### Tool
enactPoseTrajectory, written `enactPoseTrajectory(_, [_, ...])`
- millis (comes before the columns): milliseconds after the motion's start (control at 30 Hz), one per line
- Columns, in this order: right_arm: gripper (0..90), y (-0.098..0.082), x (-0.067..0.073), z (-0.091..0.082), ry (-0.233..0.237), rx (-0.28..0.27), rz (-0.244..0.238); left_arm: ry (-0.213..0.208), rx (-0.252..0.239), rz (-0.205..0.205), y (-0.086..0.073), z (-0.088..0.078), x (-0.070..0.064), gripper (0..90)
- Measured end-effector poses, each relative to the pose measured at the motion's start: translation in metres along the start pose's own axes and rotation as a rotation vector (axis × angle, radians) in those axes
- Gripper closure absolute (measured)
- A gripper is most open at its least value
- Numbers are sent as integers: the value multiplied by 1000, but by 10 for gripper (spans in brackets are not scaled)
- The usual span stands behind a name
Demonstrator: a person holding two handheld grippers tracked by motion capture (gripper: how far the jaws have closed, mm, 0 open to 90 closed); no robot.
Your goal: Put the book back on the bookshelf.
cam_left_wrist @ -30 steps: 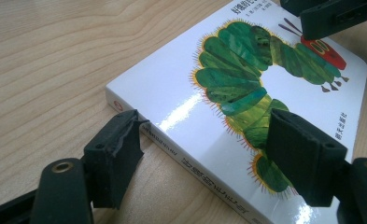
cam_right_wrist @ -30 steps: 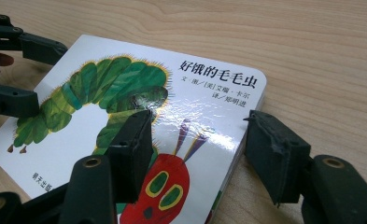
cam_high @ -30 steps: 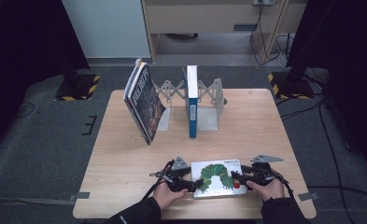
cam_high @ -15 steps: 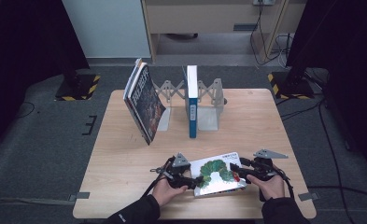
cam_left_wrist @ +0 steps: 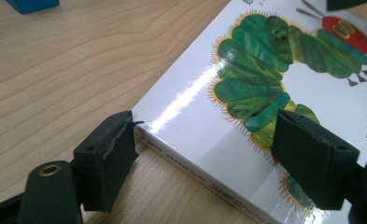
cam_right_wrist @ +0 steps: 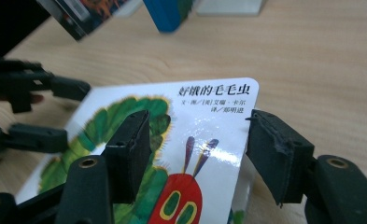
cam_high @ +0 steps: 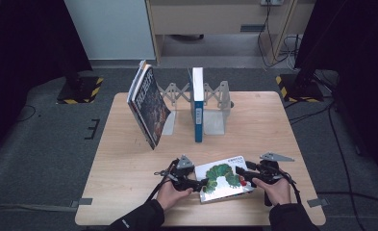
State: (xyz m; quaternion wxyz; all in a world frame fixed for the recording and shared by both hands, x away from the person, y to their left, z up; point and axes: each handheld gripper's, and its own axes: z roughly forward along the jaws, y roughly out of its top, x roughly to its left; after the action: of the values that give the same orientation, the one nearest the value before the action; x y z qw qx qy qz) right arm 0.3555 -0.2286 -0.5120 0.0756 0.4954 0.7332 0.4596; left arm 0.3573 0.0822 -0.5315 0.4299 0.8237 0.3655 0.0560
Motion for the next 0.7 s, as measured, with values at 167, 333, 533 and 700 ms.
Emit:
enactPoseTrajectory(167, [388,-6,-5,9,-9,77,-7,5,26,-2,0,-3,-3,248])
enactPoseTrajectory(333, [381,-14,-7,7,-31,114,-4,-11,46,-7,-6,-9,-8,273])
enactPoseTrajectory(533, [384,-15,-4,6,-10,110,2,-26,51,-6,-7,-9,-11,280])
enactPoseTrajectory(700, [381,-12,-4,3,2,88,13,-27,49,-5,-7,-9,-11,274])
